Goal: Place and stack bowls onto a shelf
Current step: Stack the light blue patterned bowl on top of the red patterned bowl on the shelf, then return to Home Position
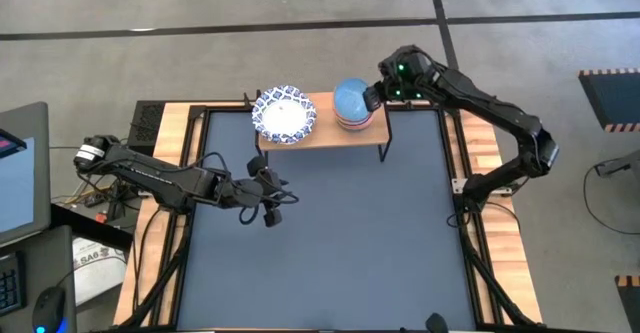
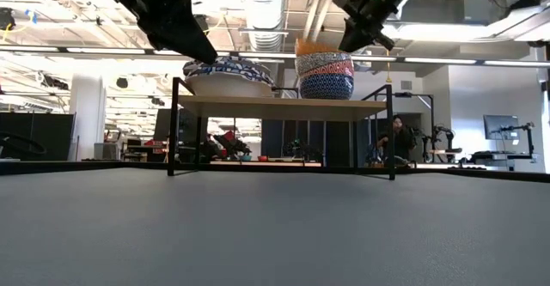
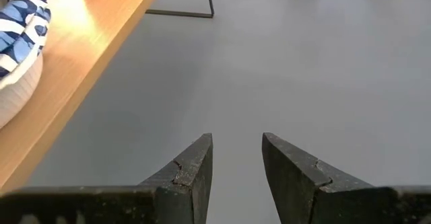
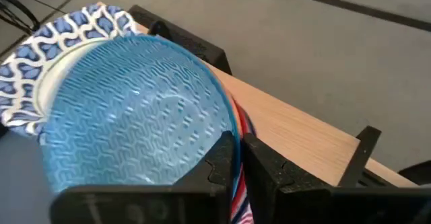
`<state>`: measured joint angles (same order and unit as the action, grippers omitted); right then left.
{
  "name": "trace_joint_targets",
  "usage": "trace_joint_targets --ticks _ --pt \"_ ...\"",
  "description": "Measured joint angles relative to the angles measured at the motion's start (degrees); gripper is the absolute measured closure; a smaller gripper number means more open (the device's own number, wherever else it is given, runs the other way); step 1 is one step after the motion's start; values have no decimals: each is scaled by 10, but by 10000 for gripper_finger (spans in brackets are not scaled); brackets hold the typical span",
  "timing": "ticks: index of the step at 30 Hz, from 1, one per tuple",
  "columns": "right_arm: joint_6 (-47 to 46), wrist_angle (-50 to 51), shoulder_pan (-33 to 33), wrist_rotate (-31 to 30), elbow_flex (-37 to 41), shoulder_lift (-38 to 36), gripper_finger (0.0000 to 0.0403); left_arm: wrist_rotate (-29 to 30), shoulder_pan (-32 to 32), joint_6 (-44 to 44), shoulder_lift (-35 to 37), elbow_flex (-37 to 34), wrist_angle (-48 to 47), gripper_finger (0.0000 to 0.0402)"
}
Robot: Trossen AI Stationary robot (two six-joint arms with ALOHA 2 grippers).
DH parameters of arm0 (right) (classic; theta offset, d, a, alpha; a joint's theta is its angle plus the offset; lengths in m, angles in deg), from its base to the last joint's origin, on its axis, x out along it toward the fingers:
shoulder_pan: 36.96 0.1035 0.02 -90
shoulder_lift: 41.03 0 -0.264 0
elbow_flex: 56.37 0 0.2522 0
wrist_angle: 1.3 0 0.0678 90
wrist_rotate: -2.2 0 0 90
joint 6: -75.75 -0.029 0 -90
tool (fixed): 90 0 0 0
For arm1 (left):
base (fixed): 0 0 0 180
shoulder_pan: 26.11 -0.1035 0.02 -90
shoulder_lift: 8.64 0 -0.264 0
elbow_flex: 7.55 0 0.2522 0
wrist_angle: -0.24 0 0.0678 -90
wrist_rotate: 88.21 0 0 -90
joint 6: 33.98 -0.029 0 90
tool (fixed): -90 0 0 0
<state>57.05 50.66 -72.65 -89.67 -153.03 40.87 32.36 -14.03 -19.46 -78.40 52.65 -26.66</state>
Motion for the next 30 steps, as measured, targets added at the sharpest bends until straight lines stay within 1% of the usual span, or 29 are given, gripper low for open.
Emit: trace_joint_targets --ticks 5,11,13,14,16,18,21,24,26,28,30 --pt "-9 -1 -3 0 -1 -6 303 23 0 2 0 0 0 285" --pt "8 11 -8 -1 -1 -43 233 37 0 2 0 0 -5 285" --pt "21 29 4 -8 -1 -63 211 50 3 -6 0 0 -2 285" --pt "25 33 17 -21 4 -77 203 64 6 -12 3 0 0 285" --pt "31 28 55 -50 35 -112 191 97 20 -17 15 0 0 285" --pt "39 -3 104 -78 82 -154 187 113 38 -16 34 -4 5 285" --pt "42 -83 196 -106 176 -225 191 140 73 -21 70 -39 38 285" --pt "57 -190 292 -121 283 -295 203 158 97 -49 122 -98 117 285" --pt "64 -274 353 -146 356 -326 217 153 111 -91 165 -154 196 285" --pt "83 -356 410 -168 425 -346 239 124 119 -131 211 -216 273 285" --pt "99 -429 458 -190 480 -355 270 90 115 -156 260 -269 338 285"
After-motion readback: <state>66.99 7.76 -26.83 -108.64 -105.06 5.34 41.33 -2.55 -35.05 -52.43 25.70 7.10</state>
